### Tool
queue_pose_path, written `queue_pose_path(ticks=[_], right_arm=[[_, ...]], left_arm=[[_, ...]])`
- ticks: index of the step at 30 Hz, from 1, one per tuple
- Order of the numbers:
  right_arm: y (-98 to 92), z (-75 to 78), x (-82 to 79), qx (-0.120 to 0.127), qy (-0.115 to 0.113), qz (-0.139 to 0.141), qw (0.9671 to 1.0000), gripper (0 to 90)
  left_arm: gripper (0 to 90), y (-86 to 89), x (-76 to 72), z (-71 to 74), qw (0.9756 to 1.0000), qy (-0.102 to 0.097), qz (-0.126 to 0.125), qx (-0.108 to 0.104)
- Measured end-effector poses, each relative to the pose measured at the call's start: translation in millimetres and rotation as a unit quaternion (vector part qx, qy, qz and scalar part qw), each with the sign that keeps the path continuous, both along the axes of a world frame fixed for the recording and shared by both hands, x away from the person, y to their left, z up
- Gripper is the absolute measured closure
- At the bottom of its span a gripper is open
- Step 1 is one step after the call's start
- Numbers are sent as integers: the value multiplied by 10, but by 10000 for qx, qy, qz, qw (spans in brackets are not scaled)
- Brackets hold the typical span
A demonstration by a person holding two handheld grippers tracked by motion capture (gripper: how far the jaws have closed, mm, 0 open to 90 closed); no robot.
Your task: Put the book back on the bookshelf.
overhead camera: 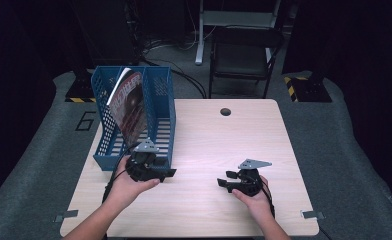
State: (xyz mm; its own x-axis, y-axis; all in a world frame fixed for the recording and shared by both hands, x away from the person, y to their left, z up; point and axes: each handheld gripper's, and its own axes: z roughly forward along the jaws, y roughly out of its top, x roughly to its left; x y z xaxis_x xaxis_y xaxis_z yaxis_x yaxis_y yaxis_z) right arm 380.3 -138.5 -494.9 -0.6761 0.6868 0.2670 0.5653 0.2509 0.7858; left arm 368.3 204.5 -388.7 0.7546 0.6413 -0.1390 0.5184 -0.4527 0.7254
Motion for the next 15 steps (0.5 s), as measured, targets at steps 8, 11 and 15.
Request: queue_pose_path(ticks=[8,11,15], right_arm=[[1,-3,0,26,54,-15,10000,453],[0,-2,1,26,34,-9,10000,453],[-1,-2,4,24,27,-3,10000,453]], left_arm=[[440,-37,-102,-321,9999,56,-86,6],[439,-31,-124,-423,9999,79,-137,10],[439,-33,-146,-548,9998,97,-123,-99]])
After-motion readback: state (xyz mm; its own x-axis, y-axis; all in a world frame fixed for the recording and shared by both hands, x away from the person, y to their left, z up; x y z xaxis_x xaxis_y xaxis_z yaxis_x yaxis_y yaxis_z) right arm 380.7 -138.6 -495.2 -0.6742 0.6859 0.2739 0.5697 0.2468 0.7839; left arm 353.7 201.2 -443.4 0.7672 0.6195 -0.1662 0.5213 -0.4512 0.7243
